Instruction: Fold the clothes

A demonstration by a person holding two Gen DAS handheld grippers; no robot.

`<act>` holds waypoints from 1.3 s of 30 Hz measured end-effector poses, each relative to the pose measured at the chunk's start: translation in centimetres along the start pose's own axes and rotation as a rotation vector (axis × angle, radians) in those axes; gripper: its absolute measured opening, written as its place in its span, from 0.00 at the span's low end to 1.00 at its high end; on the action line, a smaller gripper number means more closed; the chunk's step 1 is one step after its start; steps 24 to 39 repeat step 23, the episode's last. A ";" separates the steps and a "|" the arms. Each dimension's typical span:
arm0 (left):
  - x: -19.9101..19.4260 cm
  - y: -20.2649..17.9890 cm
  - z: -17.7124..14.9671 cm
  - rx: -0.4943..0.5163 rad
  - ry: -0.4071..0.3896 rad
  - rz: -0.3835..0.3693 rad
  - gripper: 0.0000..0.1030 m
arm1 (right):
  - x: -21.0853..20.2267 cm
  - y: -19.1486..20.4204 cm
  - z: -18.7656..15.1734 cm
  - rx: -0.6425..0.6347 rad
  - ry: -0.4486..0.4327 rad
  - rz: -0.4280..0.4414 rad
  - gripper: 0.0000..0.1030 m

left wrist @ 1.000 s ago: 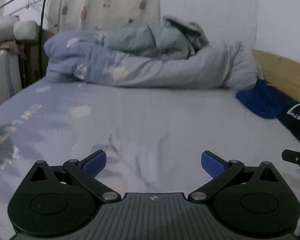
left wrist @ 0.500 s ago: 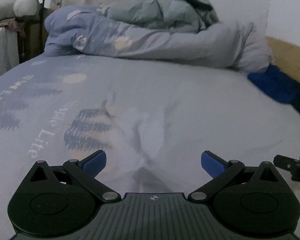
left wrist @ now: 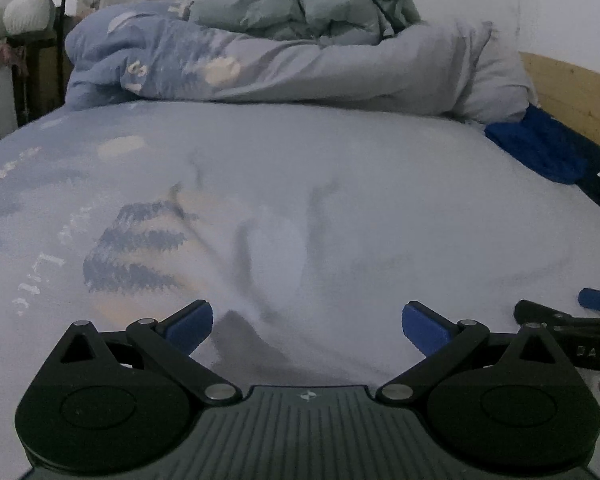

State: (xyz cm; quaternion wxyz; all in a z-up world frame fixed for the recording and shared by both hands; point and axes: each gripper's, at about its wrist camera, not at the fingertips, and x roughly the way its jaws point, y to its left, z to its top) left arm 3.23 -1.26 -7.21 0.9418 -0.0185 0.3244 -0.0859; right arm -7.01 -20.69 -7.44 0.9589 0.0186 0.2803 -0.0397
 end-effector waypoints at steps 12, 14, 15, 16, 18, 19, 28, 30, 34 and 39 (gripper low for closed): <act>0.7 -0.1 -0.1 0.005 0.007 0.005 1.00 | 0.2 0.2 -0.4 -0.010 -0.020 -0.011 1.00; 0.7 0.0 0.0 -0.002 0.008 0.003 1.00 | 0.2 0.2 -0.4 -0.010 -0.021 -0.010 1.00; 0.7 0.0 0.0 -0.004 0.009 0.002 1.00 | 0.2 0.2 -0.5 -0.010 -0.022 -0.010 1.00; 0.8 0.0 0.1 -0.007 0.010 0.000 1.00 | 0.2 0.2 -0.5 -0.011 -0.024 -0.011 1.00; 0.8 0.2 0.2 -0.017 0.009 -0.003 1.00 | 0.3 0.1 -0.5 -0.012 -0.026 -0.012 1.00; 0.8 0.2 0.3 -0.021 0.007 -0.004 1.00 | 0.3 0.1 -0.5 -0.012 -0.027 -0.013 1.00; 1.1 0.2 0.4 -0.022 0.007 0.001 1.00 | 0.3 0.2 -0.5 -0.012 -0.029 -0.013 1.00; 1.1 0.2 0.4 -0.022 0.007 0.001 1.00 | 0.3 0.2 -0.5 -0.012 -0.029 -0.013 1.00; 1.1 0.2 0.4 -0.022 0.007 0.001 1.00 | 0.3 0.2 -0.5 -0.012 -0.029 -0.013 1.00; 1.1 0.2 0.4 -0.022 0.007 0.001 1.00 | 0.3 0.2 -0.5 -0.012 -0.029 -0.013 1.00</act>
